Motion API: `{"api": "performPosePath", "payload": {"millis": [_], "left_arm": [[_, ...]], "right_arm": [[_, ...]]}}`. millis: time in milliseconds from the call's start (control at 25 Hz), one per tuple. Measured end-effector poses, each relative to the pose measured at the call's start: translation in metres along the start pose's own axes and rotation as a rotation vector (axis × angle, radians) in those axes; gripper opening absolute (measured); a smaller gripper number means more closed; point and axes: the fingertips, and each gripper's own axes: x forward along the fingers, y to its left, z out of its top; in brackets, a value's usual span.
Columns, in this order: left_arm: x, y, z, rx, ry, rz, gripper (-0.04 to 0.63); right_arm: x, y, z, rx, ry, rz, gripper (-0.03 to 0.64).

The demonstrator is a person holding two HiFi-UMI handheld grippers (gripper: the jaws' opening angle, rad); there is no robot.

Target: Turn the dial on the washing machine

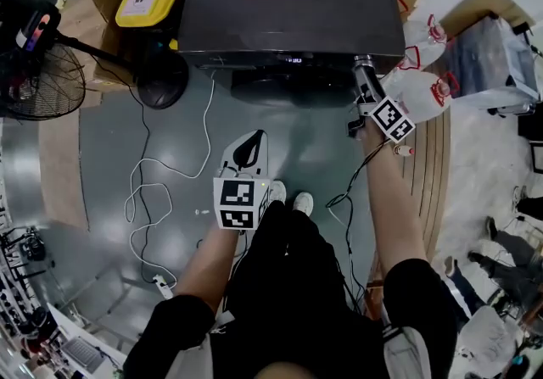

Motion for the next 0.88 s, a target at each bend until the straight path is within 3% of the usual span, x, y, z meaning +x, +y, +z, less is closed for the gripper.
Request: {"api": "performPosePath", "payload": {"millis": [200,640,760,880], "left_arm": [[0.002,0.003,-0.004,0.003,0.009,0.0,0.009],[0.005,0.005,-0.002,0.002,0.013,-0.003,0.009],[0.007,0.004,-0.005,0.003,0.014,-0.003,0.009],[0.008,0.004,-0.007,0.004,0.017,-0.003,0.009]], "right_arm": [[-0.001,-0.006,-0.001,0.259,-0.074,0.073,0.258],[-0.001,-0.006,-0.001,0.335,-0.104,0.083,0.259],[-0.001,-0.012,-0.002,0.427,-0.125,0.104,0.259],[-0.002,-0.014,-0.004,0.586,-0.153,0.127,0.259]]}}
